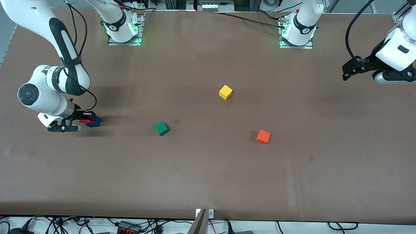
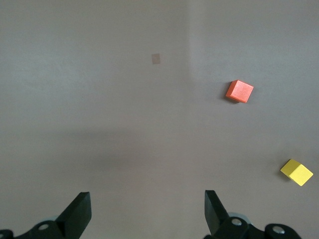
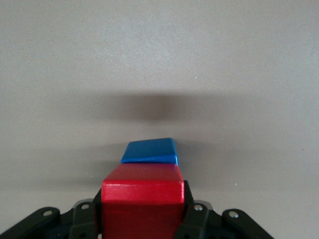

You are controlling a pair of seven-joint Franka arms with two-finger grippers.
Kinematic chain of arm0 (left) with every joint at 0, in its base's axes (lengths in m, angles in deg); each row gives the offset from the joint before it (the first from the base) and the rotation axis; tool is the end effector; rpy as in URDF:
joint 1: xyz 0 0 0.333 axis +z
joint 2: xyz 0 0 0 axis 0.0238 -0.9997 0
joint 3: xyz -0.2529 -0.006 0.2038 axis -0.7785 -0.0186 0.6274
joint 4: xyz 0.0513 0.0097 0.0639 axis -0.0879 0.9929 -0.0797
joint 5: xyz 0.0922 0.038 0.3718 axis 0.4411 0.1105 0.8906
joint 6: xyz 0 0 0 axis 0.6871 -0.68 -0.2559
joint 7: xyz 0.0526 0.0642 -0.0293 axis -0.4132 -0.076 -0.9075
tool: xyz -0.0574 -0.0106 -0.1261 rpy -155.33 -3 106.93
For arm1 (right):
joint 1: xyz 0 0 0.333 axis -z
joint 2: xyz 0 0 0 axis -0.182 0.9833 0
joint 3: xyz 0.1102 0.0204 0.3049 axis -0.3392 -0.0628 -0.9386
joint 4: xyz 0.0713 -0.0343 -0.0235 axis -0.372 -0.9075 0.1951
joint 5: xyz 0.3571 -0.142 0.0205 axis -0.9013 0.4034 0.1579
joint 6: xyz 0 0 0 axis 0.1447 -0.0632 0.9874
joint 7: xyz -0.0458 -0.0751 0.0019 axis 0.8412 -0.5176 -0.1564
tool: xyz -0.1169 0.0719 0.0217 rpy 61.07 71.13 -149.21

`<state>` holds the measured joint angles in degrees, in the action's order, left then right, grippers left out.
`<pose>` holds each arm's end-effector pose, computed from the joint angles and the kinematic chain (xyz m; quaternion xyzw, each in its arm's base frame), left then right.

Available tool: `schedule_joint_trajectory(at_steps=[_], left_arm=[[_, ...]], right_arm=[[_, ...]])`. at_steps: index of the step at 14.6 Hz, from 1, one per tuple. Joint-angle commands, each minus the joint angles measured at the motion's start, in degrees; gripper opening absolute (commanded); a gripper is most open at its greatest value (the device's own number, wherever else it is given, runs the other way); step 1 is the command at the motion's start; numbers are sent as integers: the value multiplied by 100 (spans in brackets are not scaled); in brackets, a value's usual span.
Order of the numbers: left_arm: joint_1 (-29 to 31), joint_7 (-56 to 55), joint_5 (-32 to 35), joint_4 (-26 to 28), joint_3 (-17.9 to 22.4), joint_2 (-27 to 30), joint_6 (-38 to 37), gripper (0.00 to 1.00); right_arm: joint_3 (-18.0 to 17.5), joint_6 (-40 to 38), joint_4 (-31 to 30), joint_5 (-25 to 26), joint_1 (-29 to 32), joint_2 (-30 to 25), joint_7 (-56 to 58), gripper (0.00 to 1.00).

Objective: Pass red block to right arm, stack on blue
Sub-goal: 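Lower the red cube onto the blue cube with the right gripper, then open the right gripper and raise it away from the stack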

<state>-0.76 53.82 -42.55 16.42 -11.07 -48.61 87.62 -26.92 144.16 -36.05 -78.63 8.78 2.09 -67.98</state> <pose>0.5298 -0.0391 0.5925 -0.9997 -0.0105 0.0092 0.0185 0.5769 -0.0588 0.2208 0.9991 0.0114 -0.0355 0.0216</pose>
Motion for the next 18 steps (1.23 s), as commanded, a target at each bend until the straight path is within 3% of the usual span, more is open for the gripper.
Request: schedule_joint_trajectory(at_steps=[1,5,7,12,18], left_arm=[[-8,28,50,-216,-8,-104,-166,100],[-17,11,58,-225,-8,-104,-175,100],[-17,11,58,-216,-8,-104,-183,100],[-8,28,58,-216,-8,-112,-166,100],[36,72,67,-216,0,-112,-175,100]], right_arm=[[-14,35,-37,-85,-84,-38,23,100],[-5,-166,-19,-94,-93,-152,-21,100],[-5,-805,225,-94,-93,-327,-21,100],[4,-3012,1666,-94,-85,-407,-108,100],[4,-4332,2800,-76,-93,-688,-619,100]])
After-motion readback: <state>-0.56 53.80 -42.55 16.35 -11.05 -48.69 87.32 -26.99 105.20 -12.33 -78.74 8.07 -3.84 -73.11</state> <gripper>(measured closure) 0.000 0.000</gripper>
